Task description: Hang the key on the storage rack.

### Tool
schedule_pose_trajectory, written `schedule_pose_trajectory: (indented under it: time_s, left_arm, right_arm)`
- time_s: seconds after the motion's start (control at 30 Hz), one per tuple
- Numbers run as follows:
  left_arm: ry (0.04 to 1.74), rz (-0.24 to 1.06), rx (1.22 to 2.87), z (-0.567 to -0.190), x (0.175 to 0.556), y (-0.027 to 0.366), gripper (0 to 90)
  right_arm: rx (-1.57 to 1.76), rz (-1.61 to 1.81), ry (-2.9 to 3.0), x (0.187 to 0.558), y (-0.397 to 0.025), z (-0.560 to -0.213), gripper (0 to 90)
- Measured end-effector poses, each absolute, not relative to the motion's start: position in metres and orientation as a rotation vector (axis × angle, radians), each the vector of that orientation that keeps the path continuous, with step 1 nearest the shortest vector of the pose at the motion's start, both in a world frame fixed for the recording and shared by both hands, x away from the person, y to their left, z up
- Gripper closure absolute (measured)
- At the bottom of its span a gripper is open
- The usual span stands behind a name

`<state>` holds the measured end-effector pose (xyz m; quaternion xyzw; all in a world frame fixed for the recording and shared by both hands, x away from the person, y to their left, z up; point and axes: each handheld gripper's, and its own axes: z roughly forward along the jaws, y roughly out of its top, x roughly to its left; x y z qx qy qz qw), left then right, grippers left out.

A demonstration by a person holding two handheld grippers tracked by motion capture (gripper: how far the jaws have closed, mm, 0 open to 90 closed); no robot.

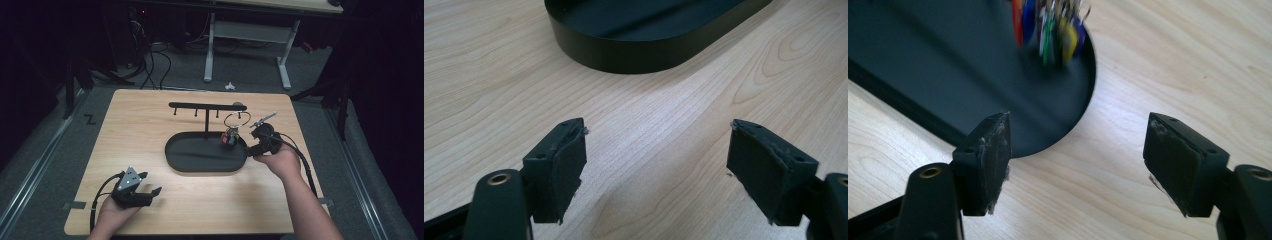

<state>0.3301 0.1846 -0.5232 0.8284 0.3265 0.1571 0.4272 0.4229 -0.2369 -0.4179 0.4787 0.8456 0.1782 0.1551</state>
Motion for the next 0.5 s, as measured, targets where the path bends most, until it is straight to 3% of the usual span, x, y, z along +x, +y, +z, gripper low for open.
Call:
schedule_pose_trajectory:
  time_s: [0.5]
  left_arm:
    - [0.794, 0.391, 2.089, -0.524, 0.331, 0.178, 24.2]
  right_arm:
    - [1.342, 0.723, 2.303, 0.372, -0.239, -0.480, 29.7]
